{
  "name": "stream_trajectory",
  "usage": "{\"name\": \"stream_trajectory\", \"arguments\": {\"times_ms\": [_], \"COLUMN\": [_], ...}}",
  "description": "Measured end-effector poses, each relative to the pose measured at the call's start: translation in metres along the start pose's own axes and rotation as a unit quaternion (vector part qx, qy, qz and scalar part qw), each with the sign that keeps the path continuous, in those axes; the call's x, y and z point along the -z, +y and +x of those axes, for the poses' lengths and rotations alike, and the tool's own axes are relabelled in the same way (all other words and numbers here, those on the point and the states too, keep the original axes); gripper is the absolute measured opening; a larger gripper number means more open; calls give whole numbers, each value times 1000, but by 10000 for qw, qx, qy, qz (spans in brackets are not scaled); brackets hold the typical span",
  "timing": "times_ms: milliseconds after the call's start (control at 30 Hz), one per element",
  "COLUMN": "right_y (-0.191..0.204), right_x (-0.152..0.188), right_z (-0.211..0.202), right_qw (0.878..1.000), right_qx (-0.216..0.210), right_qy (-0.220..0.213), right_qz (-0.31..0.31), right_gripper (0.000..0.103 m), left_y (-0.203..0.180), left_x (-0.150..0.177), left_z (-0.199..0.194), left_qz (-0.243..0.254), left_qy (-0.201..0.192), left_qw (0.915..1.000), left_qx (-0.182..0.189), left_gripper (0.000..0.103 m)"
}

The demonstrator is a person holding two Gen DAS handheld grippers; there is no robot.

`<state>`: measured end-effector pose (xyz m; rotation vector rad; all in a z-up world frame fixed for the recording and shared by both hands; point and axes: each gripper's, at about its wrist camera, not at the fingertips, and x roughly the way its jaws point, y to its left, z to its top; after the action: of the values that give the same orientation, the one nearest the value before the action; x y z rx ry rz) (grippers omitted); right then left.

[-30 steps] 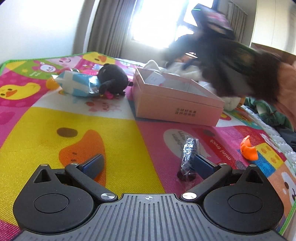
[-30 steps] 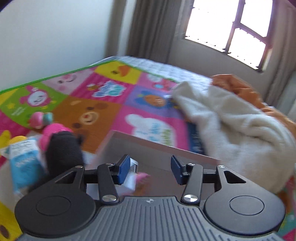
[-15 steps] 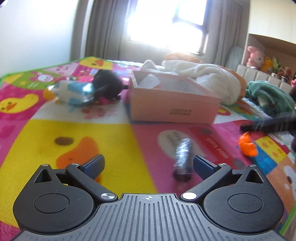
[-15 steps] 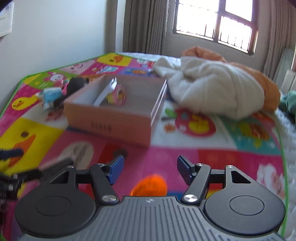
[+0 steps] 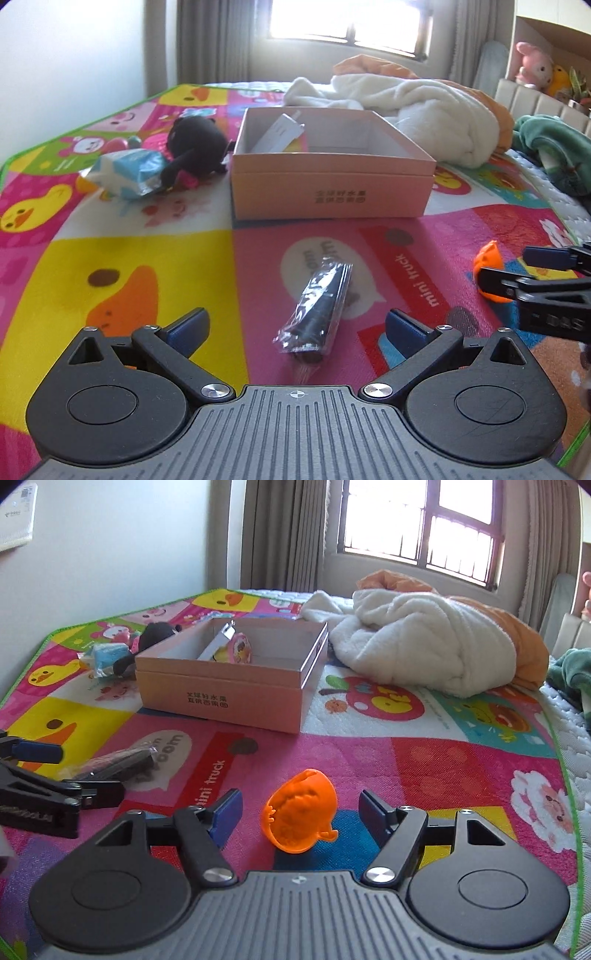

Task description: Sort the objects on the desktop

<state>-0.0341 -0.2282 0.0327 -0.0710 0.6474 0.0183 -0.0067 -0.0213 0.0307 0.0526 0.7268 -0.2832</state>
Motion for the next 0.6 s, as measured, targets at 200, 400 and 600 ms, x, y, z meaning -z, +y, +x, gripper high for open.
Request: {"name": "stream_trajectory", "arguments": {"times_ms": [200,400,600], "right_y": [-2,21,39], "right_x": [3,21,41], "right_z": [25,-11,-31], "right_qw": [9995,9981,9952], "right_qx": [-80,-445,-376], "right_qy": [276,22,-180], "right_qz": [97,-421,-882], "right_gripper": [49,49,53], "left_y": [3,-2,-10], "left_x": [7,2,-1], "left_z": [-10,-4,5], "left_qz": [-12,109,927], "left_qy": [-84,-95,-166], "left_qw": [9999,9999,9937], "left_qx": [-99,-4,-610], "left_gripper": [103,103,103]}}
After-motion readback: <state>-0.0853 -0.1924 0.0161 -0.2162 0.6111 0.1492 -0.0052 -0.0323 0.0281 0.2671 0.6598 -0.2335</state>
